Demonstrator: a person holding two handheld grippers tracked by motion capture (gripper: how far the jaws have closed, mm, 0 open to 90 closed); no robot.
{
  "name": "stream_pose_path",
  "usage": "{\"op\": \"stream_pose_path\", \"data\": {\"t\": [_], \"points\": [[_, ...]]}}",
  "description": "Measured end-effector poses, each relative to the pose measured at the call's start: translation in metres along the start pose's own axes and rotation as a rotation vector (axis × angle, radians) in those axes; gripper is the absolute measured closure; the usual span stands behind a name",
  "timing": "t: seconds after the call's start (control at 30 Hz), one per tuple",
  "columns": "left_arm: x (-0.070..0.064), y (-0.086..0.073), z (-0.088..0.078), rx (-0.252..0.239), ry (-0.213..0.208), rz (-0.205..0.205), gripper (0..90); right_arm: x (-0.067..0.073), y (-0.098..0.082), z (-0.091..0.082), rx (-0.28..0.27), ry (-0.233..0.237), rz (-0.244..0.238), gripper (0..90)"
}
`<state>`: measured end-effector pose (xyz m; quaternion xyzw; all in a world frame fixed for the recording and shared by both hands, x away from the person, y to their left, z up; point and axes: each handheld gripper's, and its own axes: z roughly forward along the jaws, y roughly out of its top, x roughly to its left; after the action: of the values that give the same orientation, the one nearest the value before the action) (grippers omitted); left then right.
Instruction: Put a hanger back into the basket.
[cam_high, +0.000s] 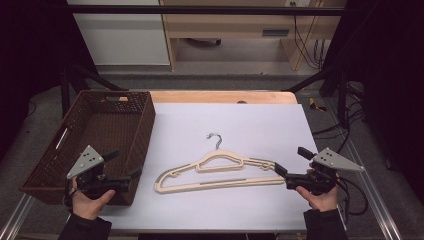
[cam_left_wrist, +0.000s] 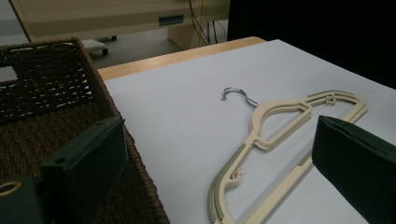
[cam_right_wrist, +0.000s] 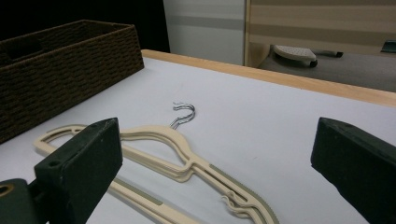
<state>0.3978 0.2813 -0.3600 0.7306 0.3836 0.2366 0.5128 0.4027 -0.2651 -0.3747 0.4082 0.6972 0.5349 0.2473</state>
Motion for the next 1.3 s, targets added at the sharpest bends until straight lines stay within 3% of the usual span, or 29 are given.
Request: {"op": "stream_pose_path", "data": {"t": [0.23, 0.5, 0.67, 1.03, 1.13, 1.17, 1.3], "points": [[0.0, -0.001, 0.001, 0.005, -0.007, 0.004, 3.4, -0.001, 0.001, 0.0, 0.003, -0.002, 0.003, 4.3], [-0.002, 0.0, 0.004, 0.011, -0.014, 0.007, 3.5, -0.004, 0.004, 0.011, 0.041, -0.006, -0.022, 6.3], [-0.001, -0.001, 0.005, 0.016, -0.015, 0.006, 3.4, -0.006, 0.004, 0.031, 0.107, -0.005, -0.046, 7.1], [-0.001, -0.001, 0.004, 0.013, -0.011, -0.001, 3.5, -0.014, 0.006, 0.063, 0.177, 0.019, -0.039, 14.1], [-0.001, -0.001, 0.003, 0.012, -0.012, 0.0, 3.6, -0.016, 0.004, 0.08, 0.228, 0.028, -0.043, 15.5], [-0.001, -0.001, 0.004, 0.013, -0.013, 0.003, 3.6, -0.017, 0.002, 0.092, 0.267, 0.042, -0.074, 17.4], [-0.002, -0.001, 0.005, 0.019, -0.015, 0.005, 3.7, -0.016, -0.005, 0.109, 0.324, 0.069, -0.092, 20.4]]}}
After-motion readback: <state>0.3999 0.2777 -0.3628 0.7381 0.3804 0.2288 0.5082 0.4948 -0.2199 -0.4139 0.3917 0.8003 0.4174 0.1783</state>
